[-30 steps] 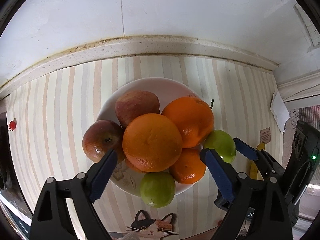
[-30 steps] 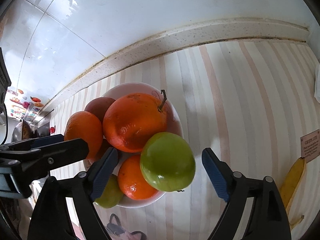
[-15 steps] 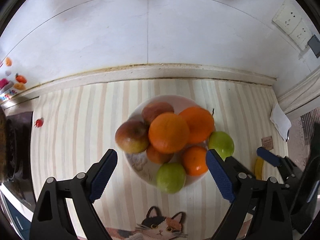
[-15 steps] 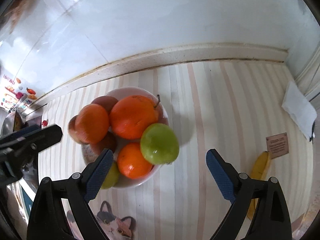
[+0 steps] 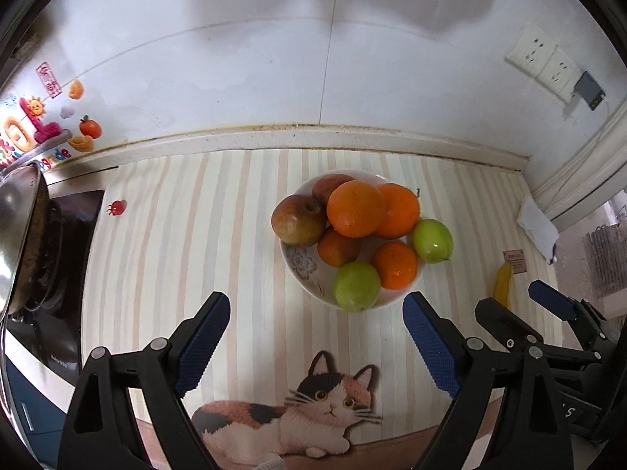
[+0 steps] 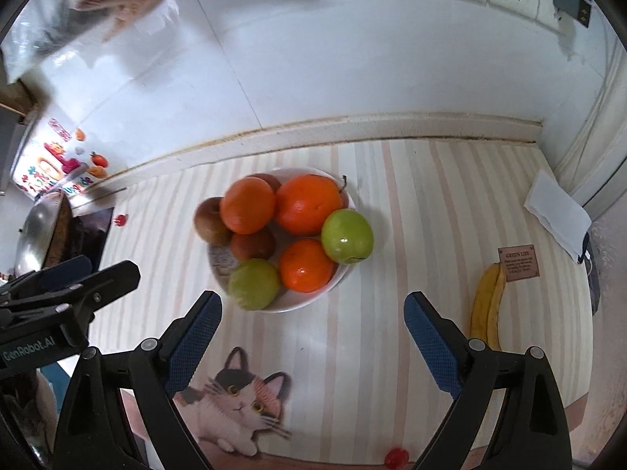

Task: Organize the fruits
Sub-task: 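Withdraw both tools from the plate, then grasp the red cherry tomato with the right tool while the left tool grasps the banana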

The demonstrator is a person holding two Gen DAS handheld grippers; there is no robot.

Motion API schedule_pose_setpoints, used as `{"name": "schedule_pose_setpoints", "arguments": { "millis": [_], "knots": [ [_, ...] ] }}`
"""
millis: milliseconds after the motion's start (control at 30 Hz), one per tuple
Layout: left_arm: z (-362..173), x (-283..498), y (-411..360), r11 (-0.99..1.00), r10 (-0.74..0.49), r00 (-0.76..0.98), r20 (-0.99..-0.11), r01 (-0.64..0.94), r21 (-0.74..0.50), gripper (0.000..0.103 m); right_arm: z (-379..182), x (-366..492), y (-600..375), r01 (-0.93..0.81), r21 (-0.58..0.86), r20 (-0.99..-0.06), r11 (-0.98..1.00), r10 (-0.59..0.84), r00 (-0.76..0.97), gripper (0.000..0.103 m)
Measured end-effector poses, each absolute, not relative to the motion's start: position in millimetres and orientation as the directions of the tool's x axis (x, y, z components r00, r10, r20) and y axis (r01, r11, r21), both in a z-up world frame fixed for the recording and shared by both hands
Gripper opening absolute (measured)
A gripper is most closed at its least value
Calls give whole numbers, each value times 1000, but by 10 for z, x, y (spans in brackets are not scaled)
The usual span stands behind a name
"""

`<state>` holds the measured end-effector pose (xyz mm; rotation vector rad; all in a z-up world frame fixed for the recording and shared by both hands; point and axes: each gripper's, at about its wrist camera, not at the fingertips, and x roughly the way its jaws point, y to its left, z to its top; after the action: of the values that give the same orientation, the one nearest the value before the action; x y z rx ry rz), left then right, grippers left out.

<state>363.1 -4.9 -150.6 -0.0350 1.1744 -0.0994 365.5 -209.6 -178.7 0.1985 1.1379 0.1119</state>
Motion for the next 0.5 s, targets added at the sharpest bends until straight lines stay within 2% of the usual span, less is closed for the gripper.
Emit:
{"name": "schedule_pose_setpoints", "arguments": {
  "millis": [233,400,433,500],
  "knots": [
    [-1288,3350,-42,993,-122,413,-903,48,-112,90,-1534,3352,-2288,41,292,-859,955,244,451,96],
    [-1504,3244,-347,989,-141,346,-927,86,-118,90,-1747,3054,-2763,149,267,-885,952,181,428,96],
    [-1586,3232,-451,989,-138,327,-935,102,-110,90,-1893,2955,-2909,186,263,-899,946,171,404,94],
    [-1730,3199,-617,987,-128,292,-948,128,-93,90,-2180,2793,-3098,238,262,-922,935,169,349,80]
  ]
}}
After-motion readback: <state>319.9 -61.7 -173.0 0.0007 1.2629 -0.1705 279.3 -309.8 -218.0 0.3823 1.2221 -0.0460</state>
